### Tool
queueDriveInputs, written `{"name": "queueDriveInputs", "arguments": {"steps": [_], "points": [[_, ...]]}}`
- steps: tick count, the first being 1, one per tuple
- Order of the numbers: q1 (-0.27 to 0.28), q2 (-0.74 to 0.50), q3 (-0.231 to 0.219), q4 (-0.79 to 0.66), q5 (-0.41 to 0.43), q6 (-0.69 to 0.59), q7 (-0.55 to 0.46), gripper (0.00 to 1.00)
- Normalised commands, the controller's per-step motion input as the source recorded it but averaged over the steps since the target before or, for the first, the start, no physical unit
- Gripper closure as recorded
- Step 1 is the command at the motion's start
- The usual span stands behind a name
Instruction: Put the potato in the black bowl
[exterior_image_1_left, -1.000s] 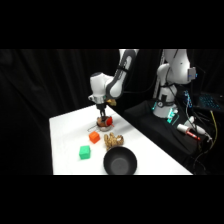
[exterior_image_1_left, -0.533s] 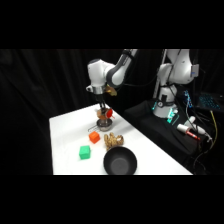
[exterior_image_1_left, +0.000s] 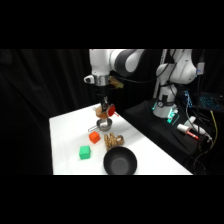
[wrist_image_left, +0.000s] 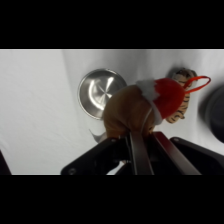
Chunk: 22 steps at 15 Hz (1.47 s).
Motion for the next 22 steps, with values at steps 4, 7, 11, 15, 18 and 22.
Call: {"name": "queueDriveInputs", "arguments": {"steps": [4,7,11,15,18,22], "points": [[0.16,0.08,0.168,0.11,0.043,0.04,0.03,0.95],[0.134,0.17,0.125,0.17,0.023,0.07,0.01,0.95],[0.118,0.22,0.104,0.22,0.065,0.08,-0.03,0.95],[0.115,0.27,0.077,0.24,0.022,0.09,-0.01,0.95],[0.092,0.29,0.036,0.28,-0.013,0.06,-0.01,0.95],[0.058,0.26,-0.002,0.27,-0.036,0.04,-0.02,0.56]]}}
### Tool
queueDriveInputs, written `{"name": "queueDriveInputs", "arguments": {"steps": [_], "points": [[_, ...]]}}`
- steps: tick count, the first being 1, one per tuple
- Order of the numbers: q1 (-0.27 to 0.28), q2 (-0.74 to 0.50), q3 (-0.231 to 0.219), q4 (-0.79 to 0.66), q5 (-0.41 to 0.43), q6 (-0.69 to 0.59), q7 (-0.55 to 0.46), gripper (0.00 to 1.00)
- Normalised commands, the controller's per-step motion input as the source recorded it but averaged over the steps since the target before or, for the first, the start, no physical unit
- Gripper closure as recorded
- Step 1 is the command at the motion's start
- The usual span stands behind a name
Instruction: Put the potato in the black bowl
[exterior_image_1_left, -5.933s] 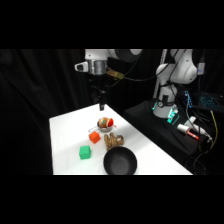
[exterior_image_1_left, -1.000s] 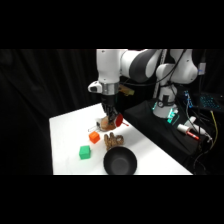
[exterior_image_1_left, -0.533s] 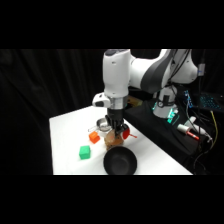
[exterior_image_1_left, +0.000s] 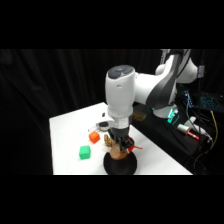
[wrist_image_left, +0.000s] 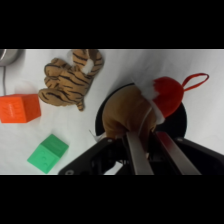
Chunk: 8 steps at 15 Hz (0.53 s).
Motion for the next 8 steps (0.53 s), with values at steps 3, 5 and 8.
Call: {"name": "queueDriveInputs", "arguments": {"steps": [3,5,8], "points": [[0.027,0.17,-0.029,0.24,-0.027,-0.03,-0.05,0.31],[0.032,0.04,-0.057,0.19,-0.06,-0.15,-0.03,0.15],[0.025,-0.08,-0.046,0.15,-0.051,-0.24,-0.03,0.0]]}}
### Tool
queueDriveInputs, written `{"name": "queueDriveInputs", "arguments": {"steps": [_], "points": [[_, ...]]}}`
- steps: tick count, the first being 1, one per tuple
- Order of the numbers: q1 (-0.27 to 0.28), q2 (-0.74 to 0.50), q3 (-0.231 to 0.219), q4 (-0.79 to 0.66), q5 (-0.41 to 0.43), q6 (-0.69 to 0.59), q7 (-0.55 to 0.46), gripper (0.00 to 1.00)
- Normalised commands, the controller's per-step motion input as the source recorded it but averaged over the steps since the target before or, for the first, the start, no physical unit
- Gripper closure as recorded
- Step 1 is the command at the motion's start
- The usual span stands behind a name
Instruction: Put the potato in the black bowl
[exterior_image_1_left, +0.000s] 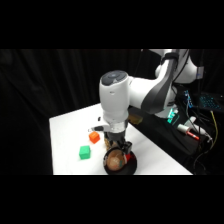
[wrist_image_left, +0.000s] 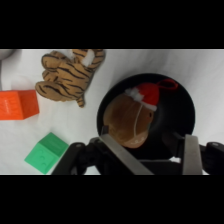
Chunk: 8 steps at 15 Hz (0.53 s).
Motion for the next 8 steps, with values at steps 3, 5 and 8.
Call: {"name": "queueDriveInputs", "arguments": {"steps": [3,5,8], "points": [[0.021,-0.23,-0.047,0.11,-0.064,-0.29,0.0,0.0],[0.018,-0.34,-0.042,0.07,-0.086,-0.37,0.03,0.0],[-0.016,-0.36,-0.026,0.09,-0.065,-0.43,0.02,0.0]]}}
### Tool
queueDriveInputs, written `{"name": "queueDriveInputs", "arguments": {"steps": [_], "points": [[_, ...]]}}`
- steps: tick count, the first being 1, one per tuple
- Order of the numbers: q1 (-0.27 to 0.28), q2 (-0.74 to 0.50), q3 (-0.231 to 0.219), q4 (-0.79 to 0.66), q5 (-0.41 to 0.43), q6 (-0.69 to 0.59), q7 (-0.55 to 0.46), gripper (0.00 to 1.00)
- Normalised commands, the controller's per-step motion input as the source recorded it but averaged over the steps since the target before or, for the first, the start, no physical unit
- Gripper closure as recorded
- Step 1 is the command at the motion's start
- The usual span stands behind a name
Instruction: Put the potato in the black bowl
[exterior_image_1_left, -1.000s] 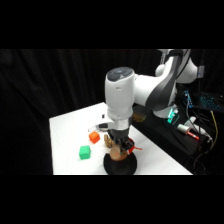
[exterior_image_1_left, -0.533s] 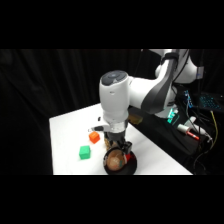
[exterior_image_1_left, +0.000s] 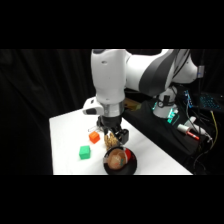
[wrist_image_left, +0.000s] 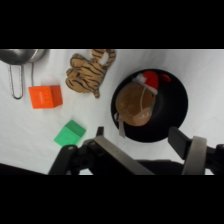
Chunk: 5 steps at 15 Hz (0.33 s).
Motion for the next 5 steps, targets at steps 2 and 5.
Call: {"name": "queueDriveInputs", "arguments": {"steps": [2,5], "points": [[-0.05,-0.3,-0.025,0.15,-0.061,-0.43,0.02,0.0],[-0.066,-0.13,-0.019,0.25,-0.039,-0.48,0.03,0.0]]}}
